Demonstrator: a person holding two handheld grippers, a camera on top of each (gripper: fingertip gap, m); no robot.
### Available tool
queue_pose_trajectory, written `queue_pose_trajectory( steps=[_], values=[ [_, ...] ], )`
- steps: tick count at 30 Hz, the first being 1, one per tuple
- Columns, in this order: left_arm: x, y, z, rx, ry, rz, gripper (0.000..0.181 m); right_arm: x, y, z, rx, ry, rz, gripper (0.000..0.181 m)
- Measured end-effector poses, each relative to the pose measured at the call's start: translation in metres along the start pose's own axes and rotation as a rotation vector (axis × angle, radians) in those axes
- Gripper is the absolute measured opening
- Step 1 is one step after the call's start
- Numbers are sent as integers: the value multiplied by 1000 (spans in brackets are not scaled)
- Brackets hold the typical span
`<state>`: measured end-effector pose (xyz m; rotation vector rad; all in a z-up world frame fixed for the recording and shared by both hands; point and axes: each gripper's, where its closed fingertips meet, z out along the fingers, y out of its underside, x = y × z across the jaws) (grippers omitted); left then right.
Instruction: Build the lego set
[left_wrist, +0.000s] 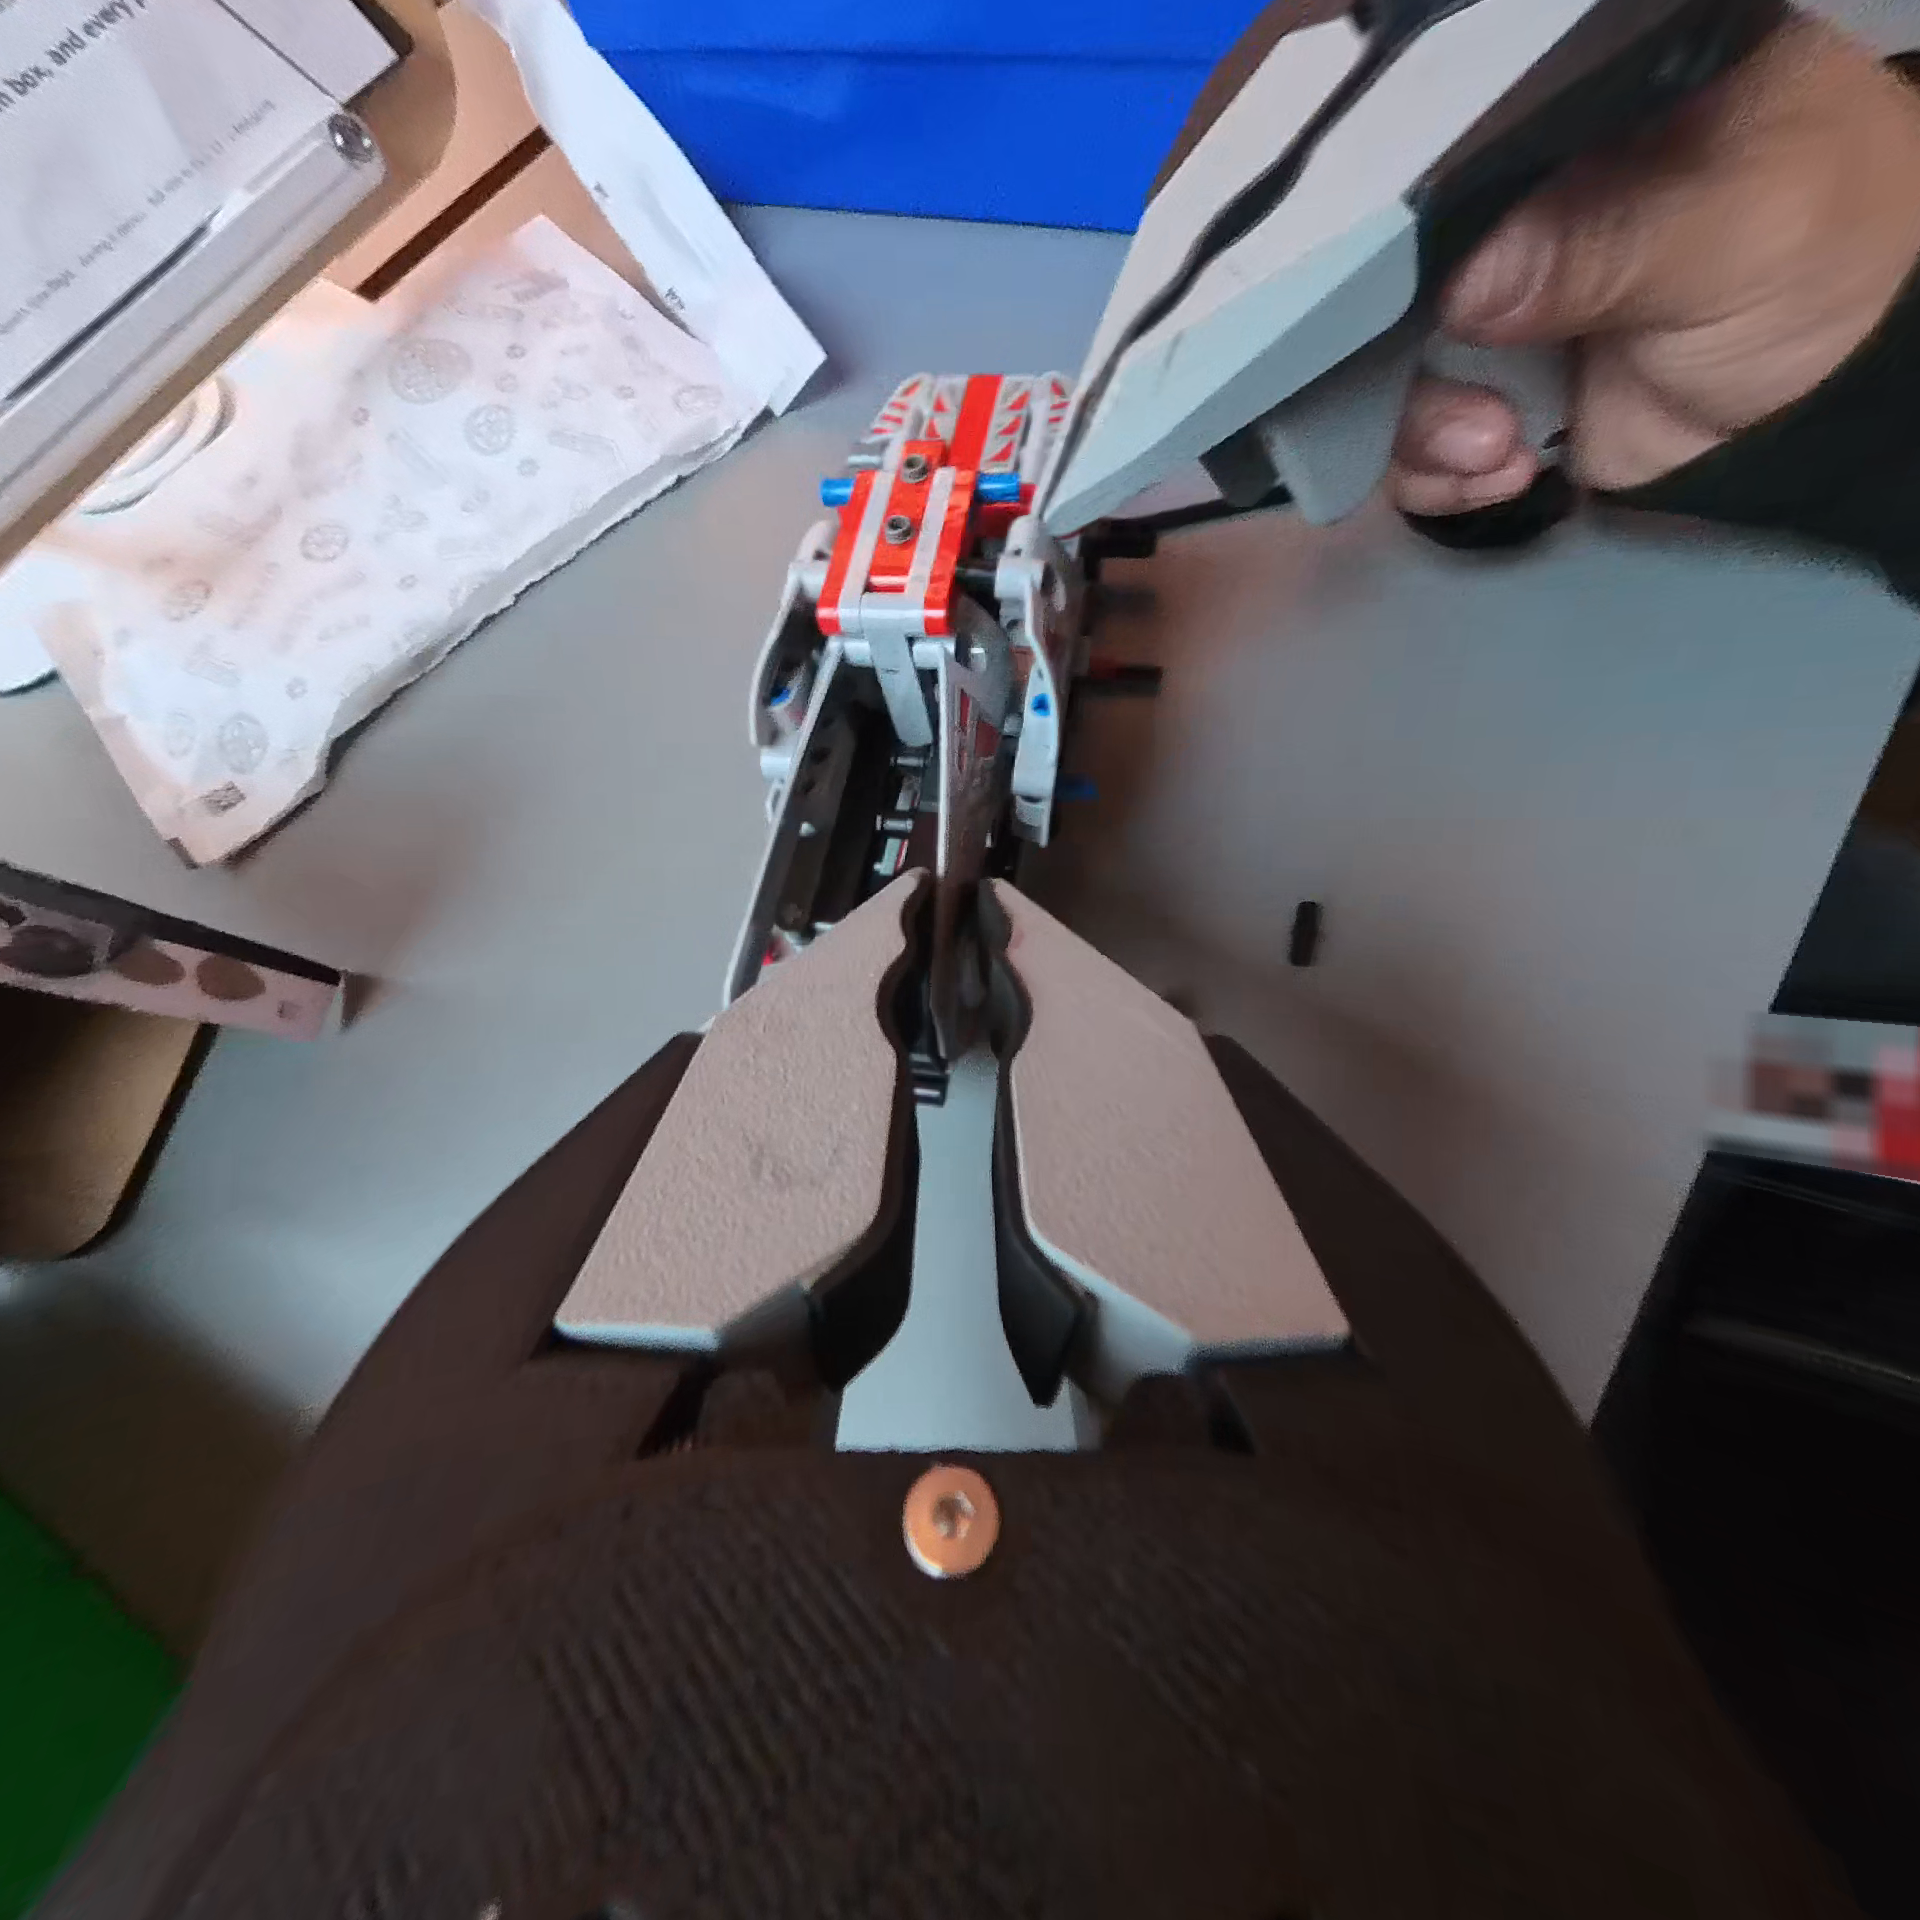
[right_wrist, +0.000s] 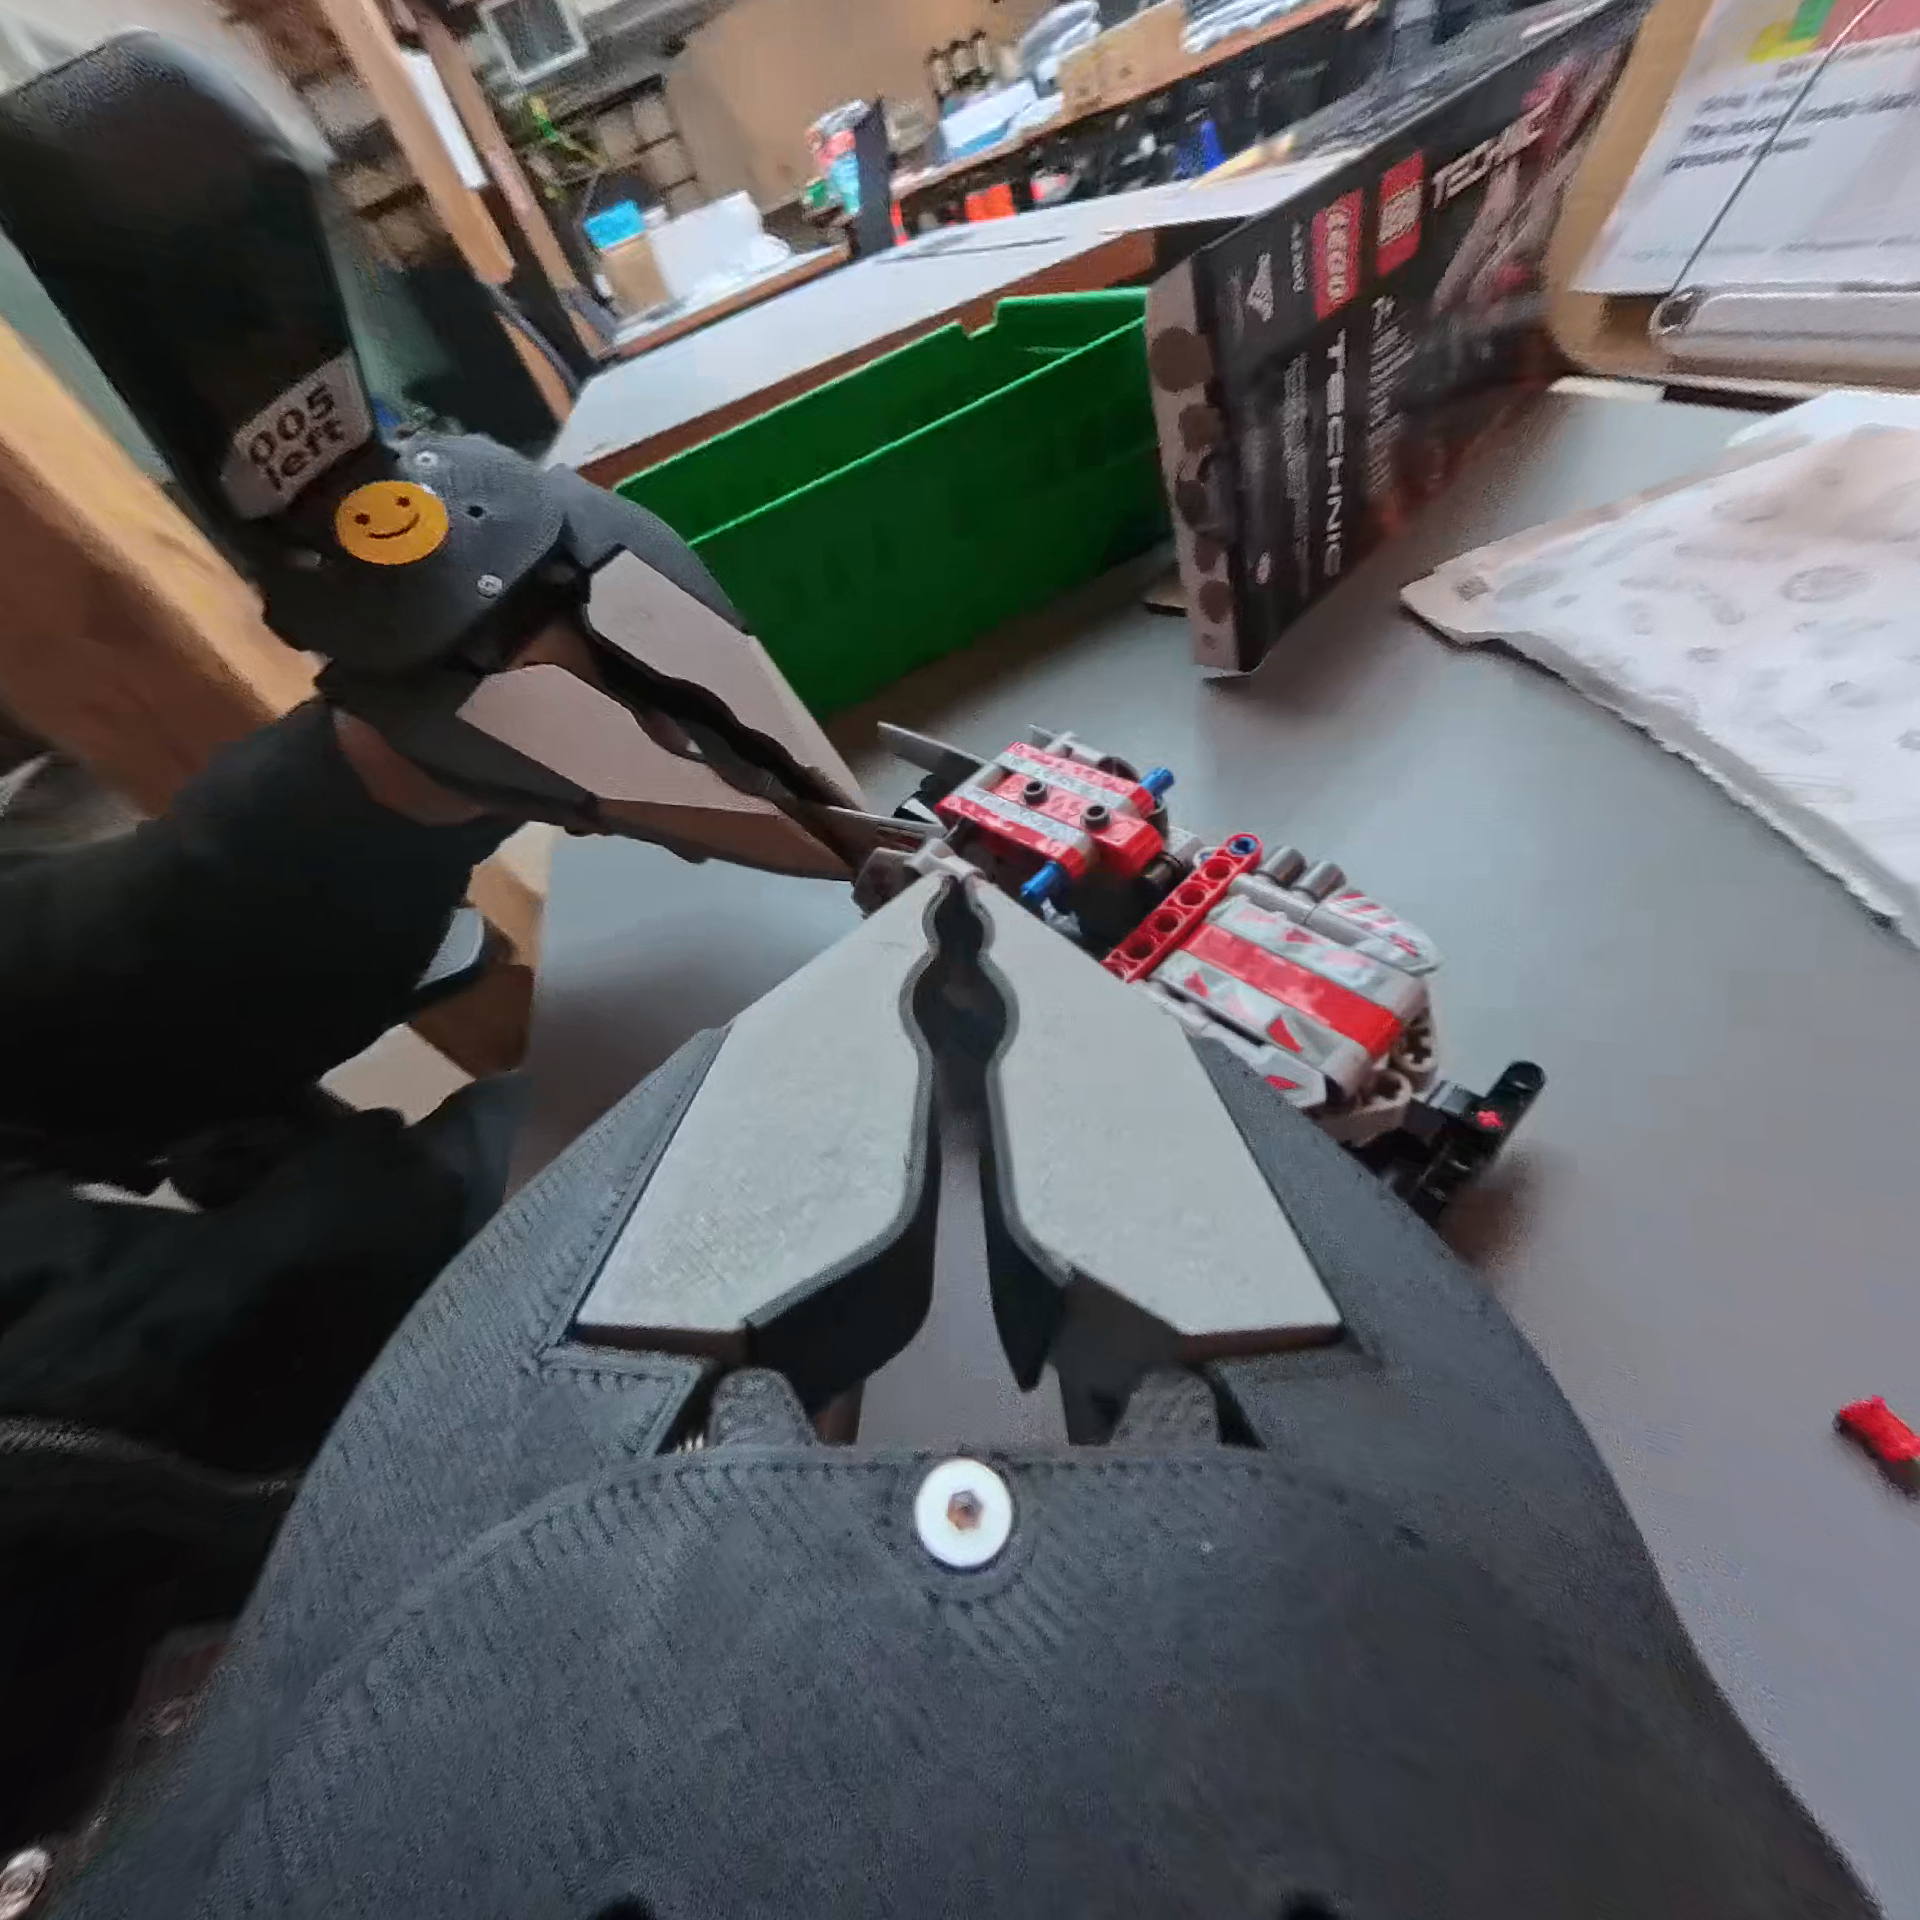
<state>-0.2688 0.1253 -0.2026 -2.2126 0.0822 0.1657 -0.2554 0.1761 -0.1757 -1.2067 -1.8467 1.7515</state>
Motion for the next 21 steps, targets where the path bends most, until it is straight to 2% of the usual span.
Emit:
queue_pose_trajectory(
  steps=[4, 6, 8, 14, 17, 21],
  values=[
    [-5, 0, 1, 2, -44, 31, 6, -1, -4, 1, 13, -6, -42, 0],
    [-11, 0, 2, 1, -83, 46, 7, -6, 4, 4, -20, -32, -58, 2],
    [-14, 0, 0, -6, -108, 52, 8, 0, 13, 7, -55, 25, -109, 0],
    [0, -28, -17, 75, -62, 54, 10, -1, 6, 8, -23, 110, -226, 3],
    [8, -28, -8, 64, -12, 36, 14, 5, -1, 5, 14, 165, -245, 17],
    [5, -24, 6, 30, -32, 57, 11, 3, 7, 12, -28, 112, -212, 15]
  ],
)
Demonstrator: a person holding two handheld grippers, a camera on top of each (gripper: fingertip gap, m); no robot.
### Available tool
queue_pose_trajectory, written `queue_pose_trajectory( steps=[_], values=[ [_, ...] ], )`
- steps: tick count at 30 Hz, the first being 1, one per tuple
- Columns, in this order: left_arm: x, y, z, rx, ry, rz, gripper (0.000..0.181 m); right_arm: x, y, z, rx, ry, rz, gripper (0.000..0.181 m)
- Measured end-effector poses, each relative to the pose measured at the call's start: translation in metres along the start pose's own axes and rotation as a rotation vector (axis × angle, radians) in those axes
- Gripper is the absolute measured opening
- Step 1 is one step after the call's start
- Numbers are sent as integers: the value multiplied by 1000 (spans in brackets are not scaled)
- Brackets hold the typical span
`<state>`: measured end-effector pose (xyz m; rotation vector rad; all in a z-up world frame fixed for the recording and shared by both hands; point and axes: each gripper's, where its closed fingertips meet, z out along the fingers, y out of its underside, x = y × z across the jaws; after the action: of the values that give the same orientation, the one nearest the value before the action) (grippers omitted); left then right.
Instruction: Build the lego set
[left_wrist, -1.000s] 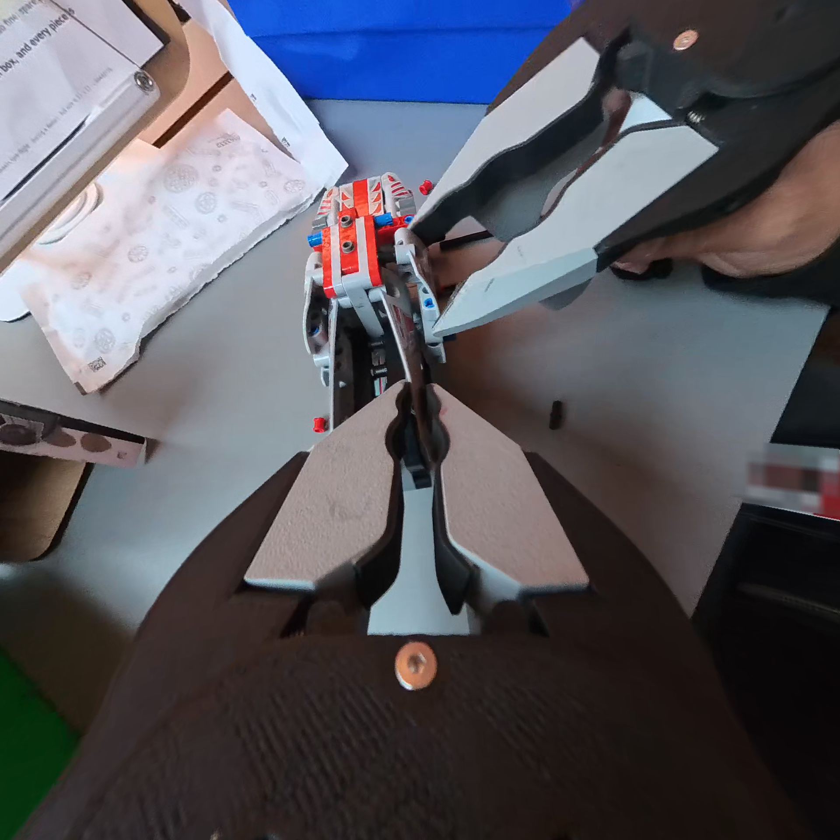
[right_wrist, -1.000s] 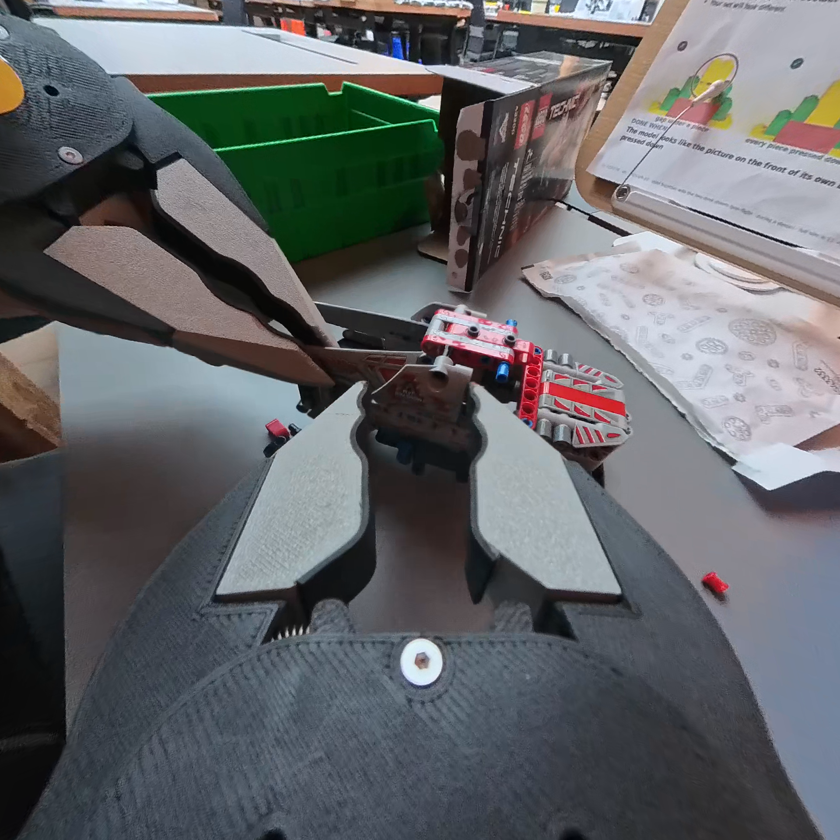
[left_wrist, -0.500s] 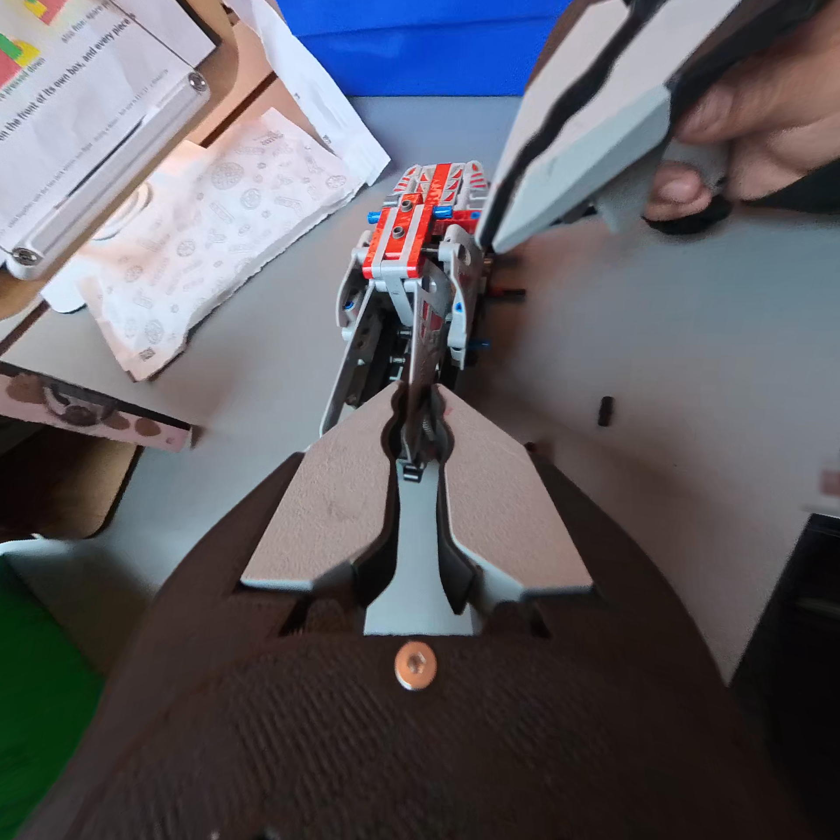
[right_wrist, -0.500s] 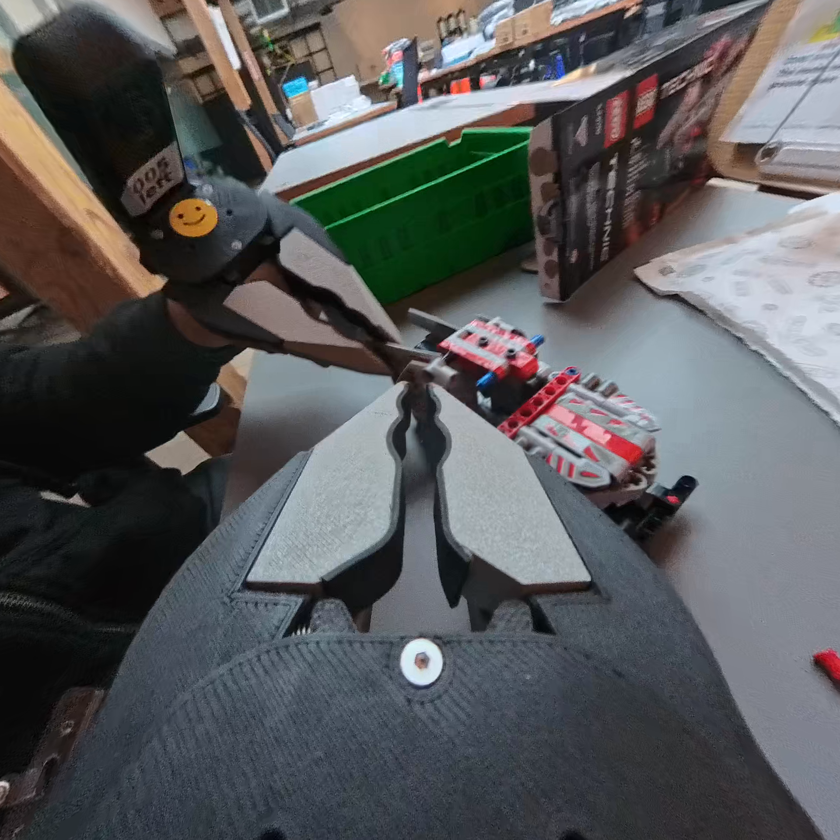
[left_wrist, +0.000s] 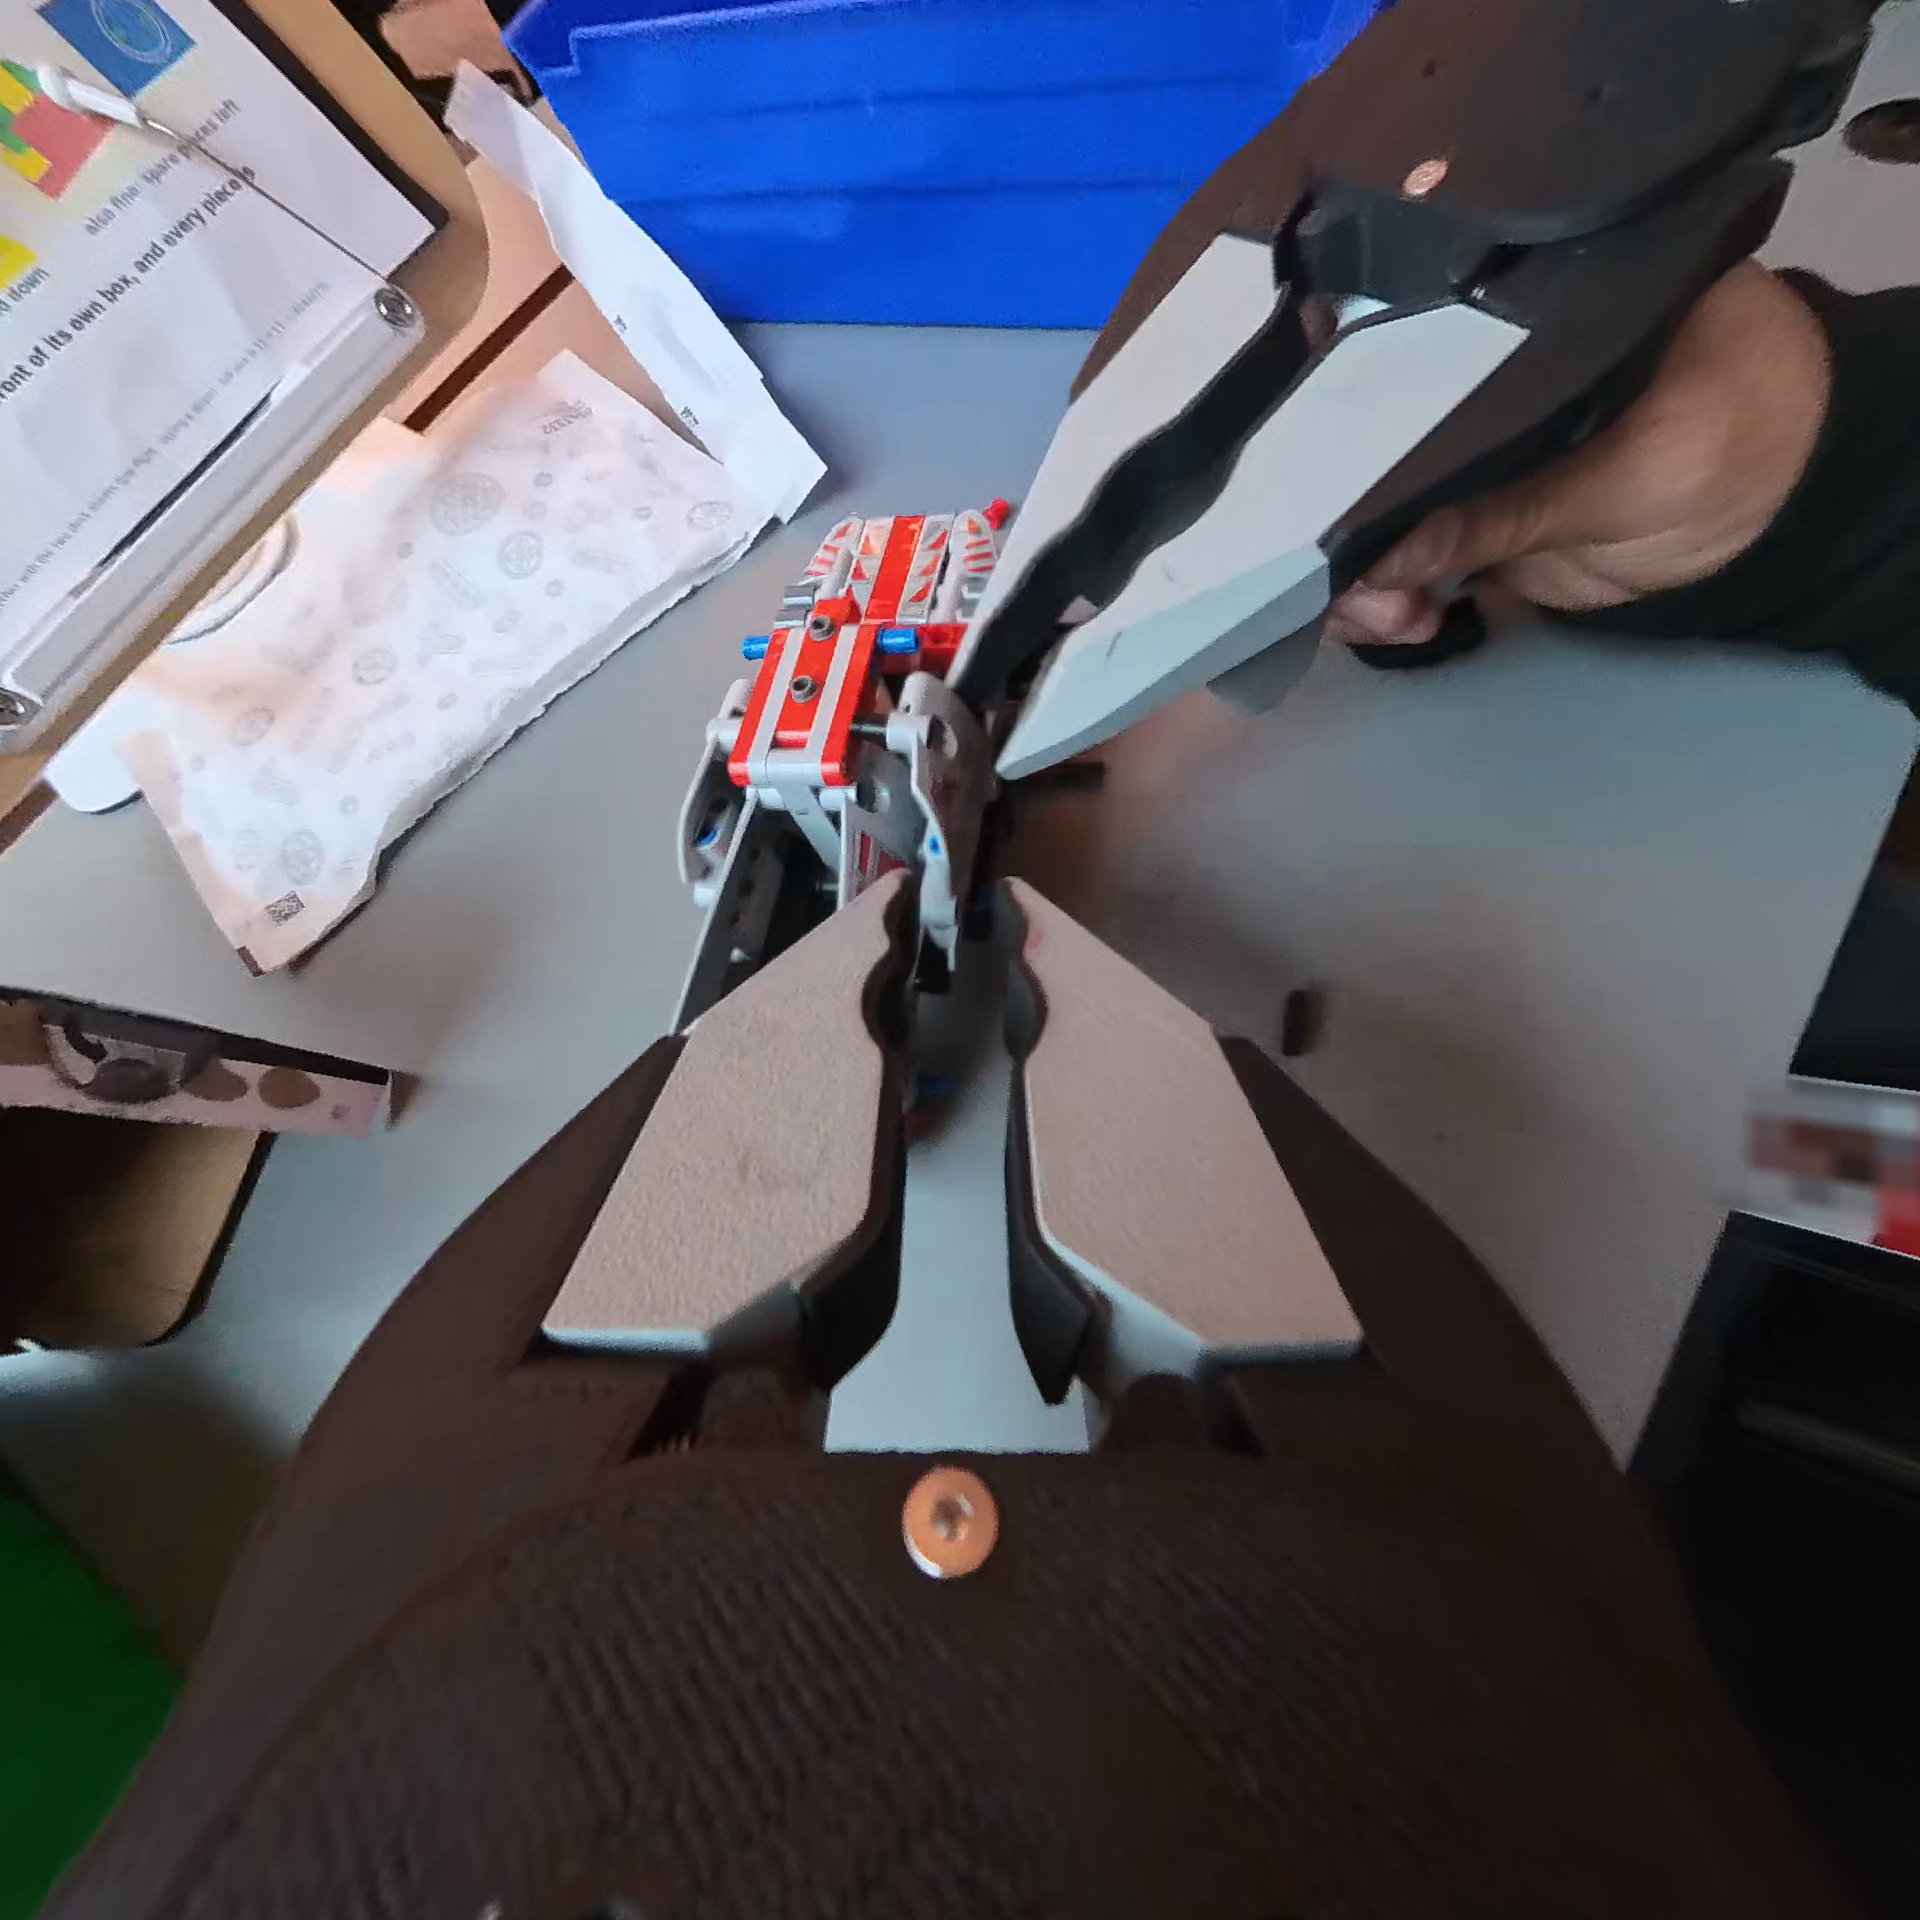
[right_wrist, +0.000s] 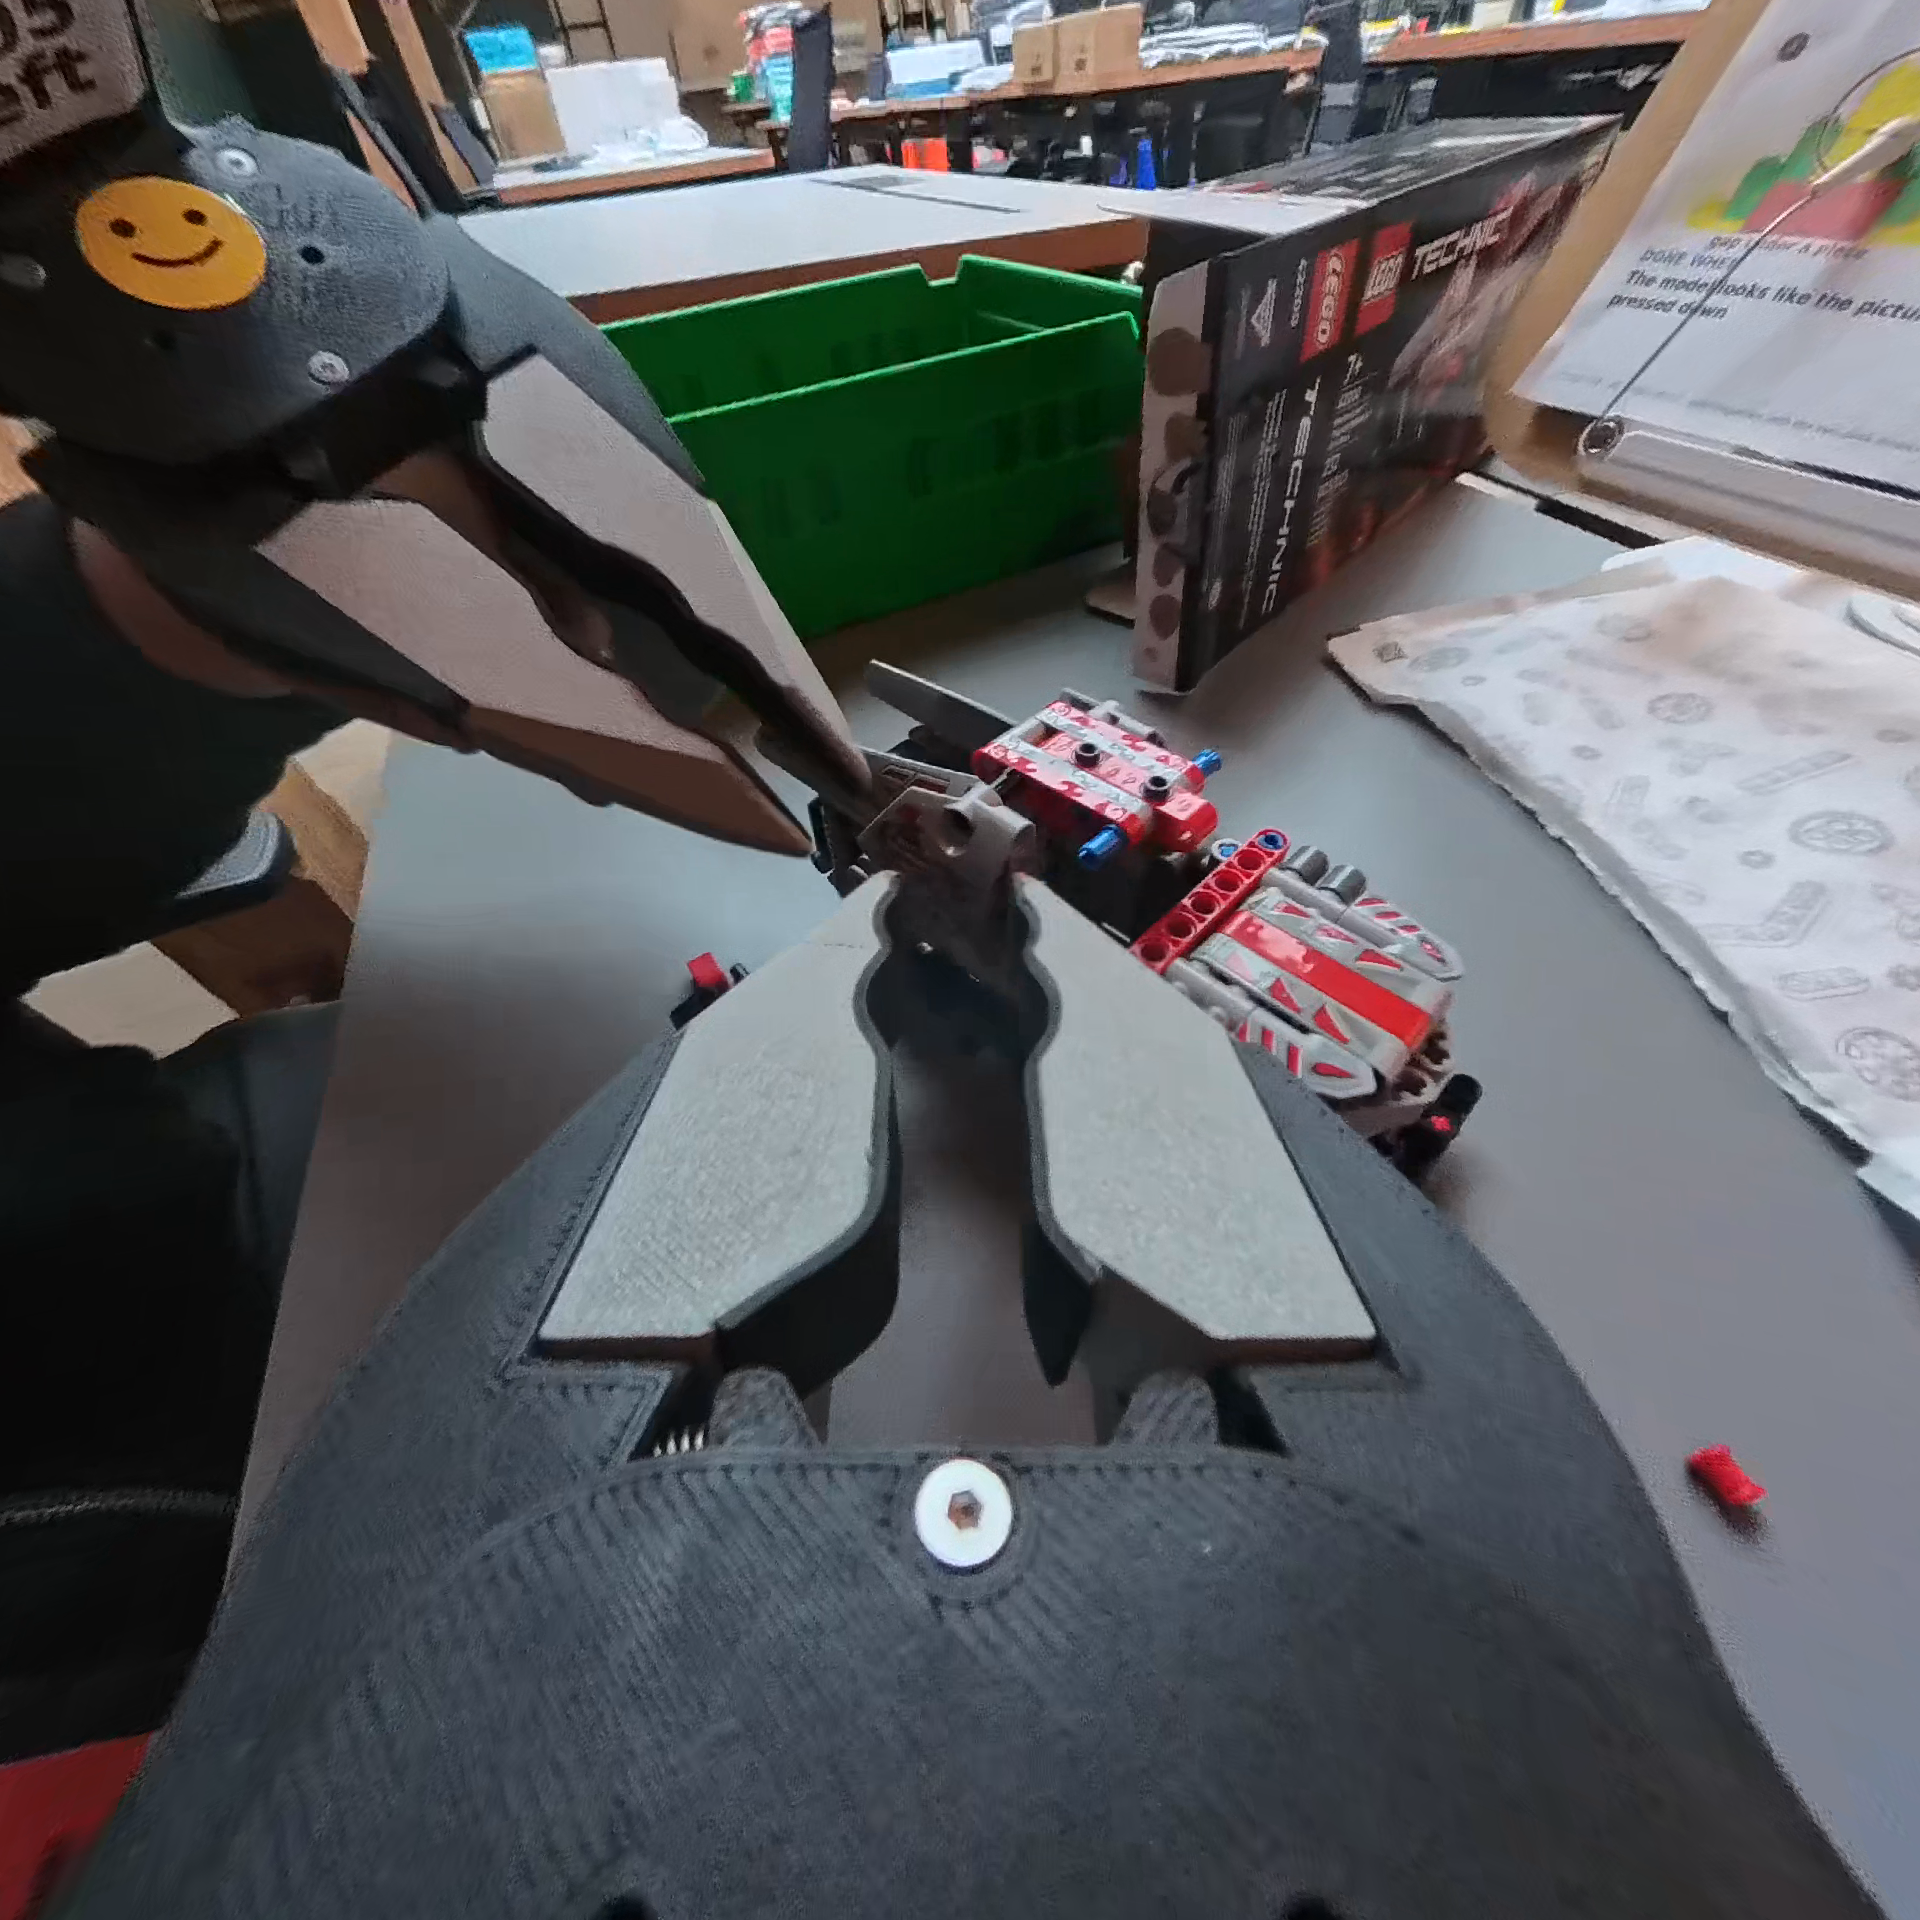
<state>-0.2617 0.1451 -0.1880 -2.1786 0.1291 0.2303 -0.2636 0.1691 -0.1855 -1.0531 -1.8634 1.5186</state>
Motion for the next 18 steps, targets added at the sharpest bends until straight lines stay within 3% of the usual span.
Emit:
queue_pose_trajectory(
  steps=[2, 10, 18],
  values=[
    [-1, -3, 5, 11, 9, 2, 11, 1, -2, 3, -10, 5, -27, 0],
    [-8, 0, 14, 36, 84, -73, 6, 1, -4, 9, -4, -3, -38, 0],
    [-7, -1, 10, 50, 239, -269, 4, -5, -1, 11, -9, -31, -74, 0]
  ],
)
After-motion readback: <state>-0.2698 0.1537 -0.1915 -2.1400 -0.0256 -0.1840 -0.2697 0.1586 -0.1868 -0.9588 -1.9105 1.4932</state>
